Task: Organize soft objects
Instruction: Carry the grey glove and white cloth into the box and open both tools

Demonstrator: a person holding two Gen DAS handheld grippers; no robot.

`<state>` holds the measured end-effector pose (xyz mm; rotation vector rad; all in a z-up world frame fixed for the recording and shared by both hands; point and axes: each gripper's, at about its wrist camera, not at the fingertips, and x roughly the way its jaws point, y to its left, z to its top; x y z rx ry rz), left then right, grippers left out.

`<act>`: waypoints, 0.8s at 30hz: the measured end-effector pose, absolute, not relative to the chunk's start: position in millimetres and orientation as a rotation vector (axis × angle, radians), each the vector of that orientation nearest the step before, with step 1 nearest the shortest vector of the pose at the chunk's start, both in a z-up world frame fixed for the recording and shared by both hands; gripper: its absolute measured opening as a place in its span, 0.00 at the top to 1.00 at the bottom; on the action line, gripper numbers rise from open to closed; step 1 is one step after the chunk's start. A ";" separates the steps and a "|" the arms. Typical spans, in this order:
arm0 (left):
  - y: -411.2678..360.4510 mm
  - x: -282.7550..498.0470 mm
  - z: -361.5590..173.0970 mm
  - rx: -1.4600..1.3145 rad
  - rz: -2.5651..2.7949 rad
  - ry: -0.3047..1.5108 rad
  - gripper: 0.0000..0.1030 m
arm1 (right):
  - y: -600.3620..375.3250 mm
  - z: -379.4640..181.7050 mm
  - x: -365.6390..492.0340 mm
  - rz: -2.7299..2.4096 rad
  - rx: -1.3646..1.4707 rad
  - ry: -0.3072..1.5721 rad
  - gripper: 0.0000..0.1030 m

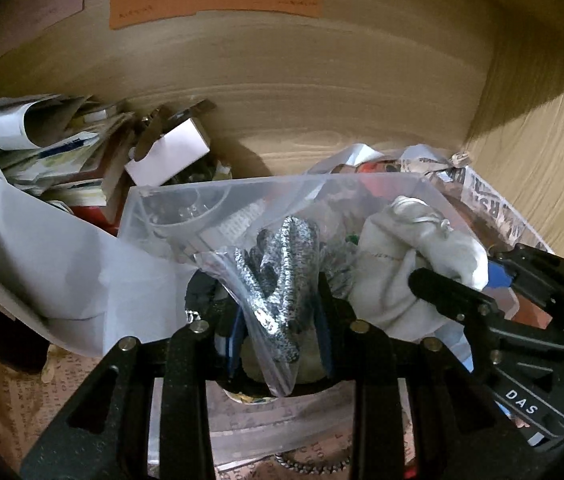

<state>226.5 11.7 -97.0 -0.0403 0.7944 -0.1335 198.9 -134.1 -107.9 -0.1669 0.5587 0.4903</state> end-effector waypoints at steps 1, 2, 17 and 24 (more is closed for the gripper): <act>10.8 226.4 -97.5 -0.030 -0.132 0.794 0.68 | -133.7 -108.7 198.8 0.488 -0.172 0.563 0.73; 10.2 226.1 -97.8 -0.023 -0.130 0.794 0.65 | -133.2 -109.3 198.6 0.485 -0.178 0.566 0.73; 22.0 182.4 -72.1 -0.013 -0.105 0.700 0.27 | -143.7 -102.4 175.9 0.412 -0.248 0.533 0.27; 26.7 133.1 -44.9 0.012 -0.070 0.581 0.08 | -163.9 -87.5 153.9 0.371 -0.192 0.487 0.25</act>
